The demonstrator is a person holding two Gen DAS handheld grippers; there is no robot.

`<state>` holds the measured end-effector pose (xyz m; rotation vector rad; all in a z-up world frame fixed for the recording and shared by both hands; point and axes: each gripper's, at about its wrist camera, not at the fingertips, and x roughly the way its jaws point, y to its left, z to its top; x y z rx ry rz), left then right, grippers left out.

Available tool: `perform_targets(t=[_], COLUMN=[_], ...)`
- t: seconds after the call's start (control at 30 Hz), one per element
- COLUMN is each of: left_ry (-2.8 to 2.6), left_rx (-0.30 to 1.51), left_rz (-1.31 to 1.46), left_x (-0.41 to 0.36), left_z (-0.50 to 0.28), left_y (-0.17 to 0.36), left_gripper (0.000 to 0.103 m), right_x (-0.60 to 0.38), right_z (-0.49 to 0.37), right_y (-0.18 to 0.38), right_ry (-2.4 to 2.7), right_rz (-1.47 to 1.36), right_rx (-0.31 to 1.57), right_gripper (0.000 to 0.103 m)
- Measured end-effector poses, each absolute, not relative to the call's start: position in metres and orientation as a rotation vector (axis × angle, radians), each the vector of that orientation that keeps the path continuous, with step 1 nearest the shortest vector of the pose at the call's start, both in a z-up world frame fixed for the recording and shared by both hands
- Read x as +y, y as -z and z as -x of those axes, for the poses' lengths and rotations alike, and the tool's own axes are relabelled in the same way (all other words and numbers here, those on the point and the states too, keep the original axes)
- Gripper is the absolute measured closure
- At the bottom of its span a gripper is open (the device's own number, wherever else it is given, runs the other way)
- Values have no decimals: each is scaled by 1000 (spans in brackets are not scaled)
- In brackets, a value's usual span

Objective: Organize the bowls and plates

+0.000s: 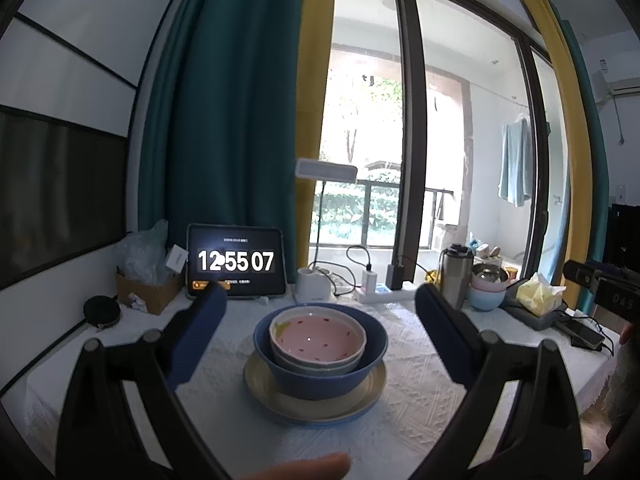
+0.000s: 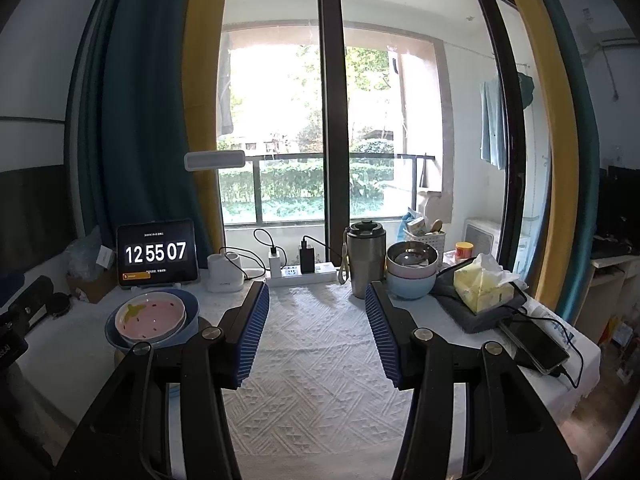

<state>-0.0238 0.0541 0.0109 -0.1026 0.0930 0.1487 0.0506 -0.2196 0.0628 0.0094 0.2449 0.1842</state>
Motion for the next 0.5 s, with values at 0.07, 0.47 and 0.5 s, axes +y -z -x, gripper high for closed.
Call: perform_targets(t=[0.07,0.47,0.5], left_ry=[-150,-147,-147], left_rx=[94,93,94], left_rz=[104,102,102], left_x=[54,54,54], left_z=[24,25,25], left_y=[-10,-10,-10], left_gripper=[7,7,7], right_x=[-219,-216,-217], right_z=[-52,-52,-52], right_y=[-62,-61,-61], right_ry=[-184,-189,-189], right_rz=[-7,-8,-7], right_rx=[251,254,254], right_gripper=[50,50,50])
